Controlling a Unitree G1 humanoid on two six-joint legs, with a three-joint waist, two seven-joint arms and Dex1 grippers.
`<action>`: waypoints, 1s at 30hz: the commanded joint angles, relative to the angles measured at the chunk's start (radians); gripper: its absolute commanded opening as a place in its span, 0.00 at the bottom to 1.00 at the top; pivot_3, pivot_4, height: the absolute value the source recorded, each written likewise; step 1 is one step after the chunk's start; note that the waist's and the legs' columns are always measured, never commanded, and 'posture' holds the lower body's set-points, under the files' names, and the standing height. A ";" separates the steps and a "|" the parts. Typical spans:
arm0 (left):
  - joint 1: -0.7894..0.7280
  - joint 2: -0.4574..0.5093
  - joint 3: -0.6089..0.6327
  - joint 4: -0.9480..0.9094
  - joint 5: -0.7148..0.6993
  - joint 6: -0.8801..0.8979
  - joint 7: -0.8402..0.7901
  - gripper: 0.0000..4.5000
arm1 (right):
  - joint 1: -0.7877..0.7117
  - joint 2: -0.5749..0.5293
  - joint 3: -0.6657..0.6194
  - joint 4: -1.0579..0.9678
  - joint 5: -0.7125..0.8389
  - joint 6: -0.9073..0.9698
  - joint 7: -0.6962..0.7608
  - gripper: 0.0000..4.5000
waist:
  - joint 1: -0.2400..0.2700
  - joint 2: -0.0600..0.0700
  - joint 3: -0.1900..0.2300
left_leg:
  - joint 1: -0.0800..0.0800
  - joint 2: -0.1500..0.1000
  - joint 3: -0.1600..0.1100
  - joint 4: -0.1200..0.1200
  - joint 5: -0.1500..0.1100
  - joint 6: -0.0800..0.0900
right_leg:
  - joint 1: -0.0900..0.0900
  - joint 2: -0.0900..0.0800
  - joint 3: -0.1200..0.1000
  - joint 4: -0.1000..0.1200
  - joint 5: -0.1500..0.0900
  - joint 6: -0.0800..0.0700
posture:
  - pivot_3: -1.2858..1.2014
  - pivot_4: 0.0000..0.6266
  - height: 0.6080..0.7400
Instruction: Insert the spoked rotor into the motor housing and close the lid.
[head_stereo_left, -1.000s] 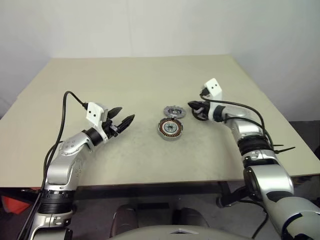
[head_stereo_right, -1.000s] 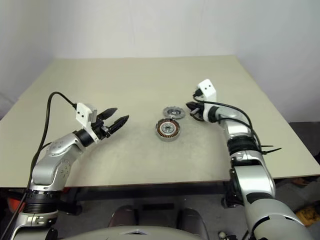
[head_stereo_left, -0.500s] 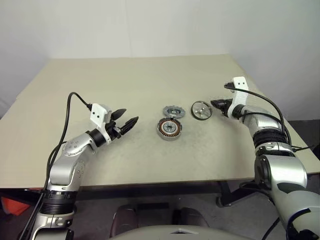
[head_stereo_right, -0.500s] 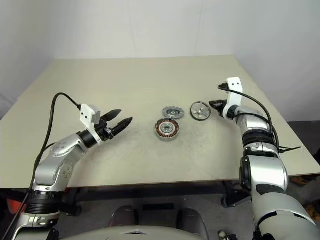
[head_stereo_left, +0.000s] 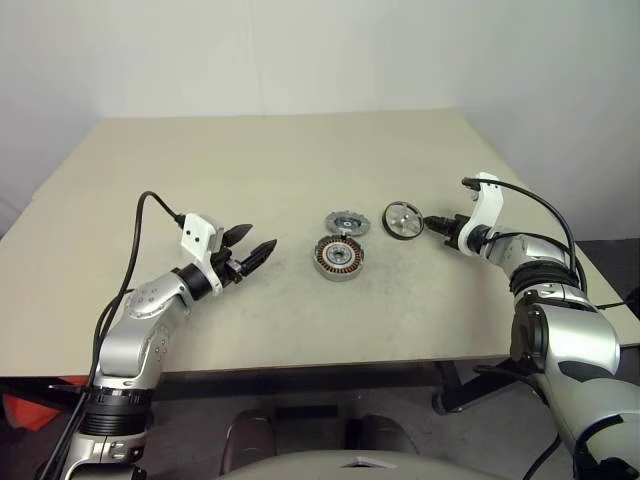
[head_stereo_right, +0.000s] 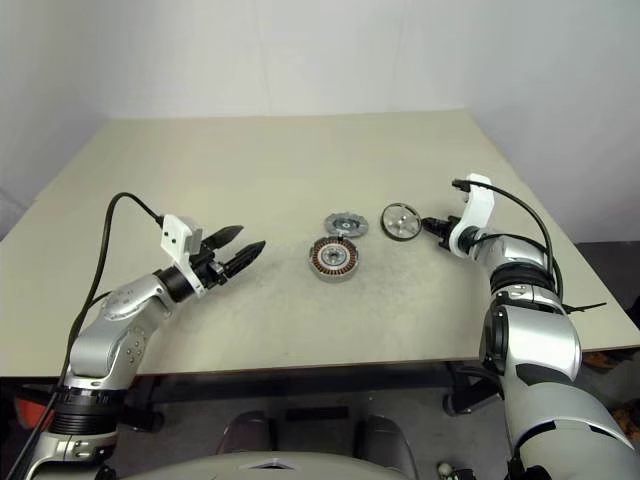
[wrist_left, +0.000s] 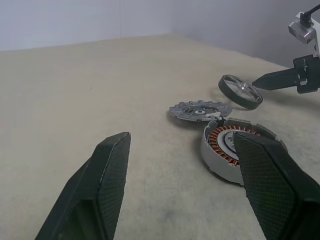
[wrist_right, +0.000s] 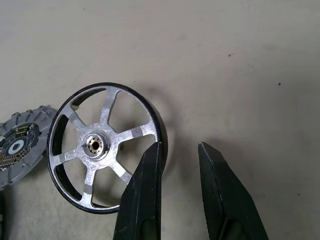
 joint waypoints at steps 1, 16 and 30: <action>-0.004 0.007 0.003 -0.040 0.001 -0.017 -0.001 0.77 | -0.035 0.003 -0.028 -0.013 0.033 0.014 0.008 0.28 | 0.000 0.000 0.000 | 0.000 0.000 0.000 0.000 0.000 0.000 | 0.000 0.000 0.000 0.000 0.000 0.000 | 0.52 0.00 1.00; -0.010 0.007 0.002 -0.032 0.017 -0.022 -0.002 0.77 | -0.016 0.043 0.004 -0.047 0.024 0.044 0.013 0.28 | 0.000 0.000 0.000 | 0.000 0.000 0.000 0.000 0.000 0.000 | 0.000 0.000 0.000 0.000 0.000 0.000 | 0.52 0.00 1.00; -0.004 0.009 0.003 -0.041 0.022 -0.021 0.000 0.77 | -0.040 0.077 0.022 -0.047 0.004 -0.006 -0.010 0.01 | -0.001 0.001 0.000 | 0.001 0.000 0.000 0.000 0.000 0.000 | 0.000 0.000 0.000 0.000 0.000 0.000 | 0.52 0.00 1.00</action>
